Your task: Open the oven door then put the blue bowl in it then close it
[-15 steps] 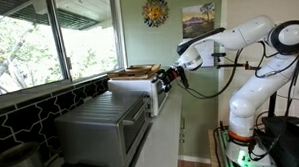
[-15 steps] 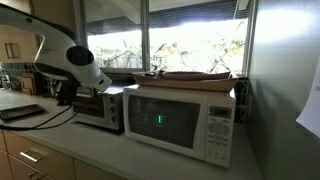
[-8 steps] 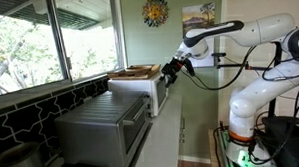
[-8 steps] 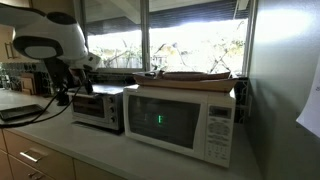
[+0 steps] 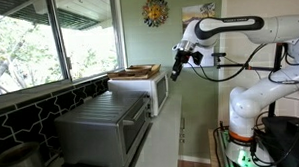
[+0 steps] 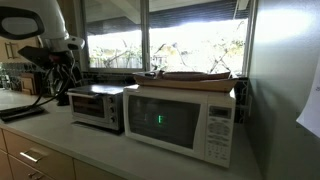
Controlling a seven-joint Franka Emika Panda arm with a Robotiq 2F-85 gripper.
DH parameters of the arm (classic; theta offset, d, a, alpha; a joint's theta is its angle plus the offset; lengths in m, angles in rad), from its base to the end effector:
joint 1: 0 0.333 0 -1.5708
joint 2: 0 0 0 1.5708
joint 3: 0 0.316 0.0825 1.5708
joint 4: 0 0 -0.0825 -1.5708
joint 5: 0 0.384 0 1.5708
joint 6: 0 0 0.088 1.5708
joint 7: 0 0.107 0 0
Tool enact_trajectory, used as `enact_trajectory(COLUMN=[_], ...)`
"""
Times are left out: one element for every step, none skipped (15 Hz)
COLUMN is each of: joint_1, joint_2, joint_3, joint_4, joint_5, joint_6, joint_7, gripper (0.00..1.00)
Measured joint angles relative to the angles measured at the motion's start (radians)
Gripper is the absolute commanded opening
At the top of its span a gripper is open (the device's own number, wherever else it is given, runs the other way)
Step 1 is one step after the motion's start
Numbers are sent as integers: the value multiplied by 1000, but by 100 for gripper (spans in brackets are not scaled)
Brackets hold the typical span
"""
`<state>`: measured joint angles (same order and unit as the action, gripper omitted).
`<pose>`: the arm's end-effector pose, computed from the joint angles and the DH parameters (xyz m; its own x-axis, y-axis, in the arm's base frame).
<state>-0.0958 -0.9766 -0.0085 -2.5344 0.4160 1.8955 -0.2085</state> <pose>0.2870 -0.0011 0.6004 0.9238 -0.0324 0.3816 0.1072 -0.9347 -0.3389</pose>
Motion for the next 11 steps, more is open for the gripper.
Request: enact_trajectory(joint_1=[19, 35, 48, 55, 58, 58, 58, 58, 58, 58, 58], joint_2=[-10, -18, -24, -28, -29, -30, -29, -29, -29, -29, -29], joint_3=[0, 0, 0, 0, -1, -1, -1, -1, -1, -1, -1], joint_4=[2, 3, 3, 3, 3, 3, 3, 3, 3, 3, 3], joint_5=[-21, -38, -50, -55, -57, -57, -58, -58, -58, -58, -59], joint_6=[-2, -2, -2, -2, -2, -2, -2, -2, -2, -2, -2], joint_7=[-2, -4, -4, -4, -4, -6, -7, -7, -8, -8, -8], gripper=[100, 100, 100, 100, 100, 100, 100, 100, 100, 100, 100])
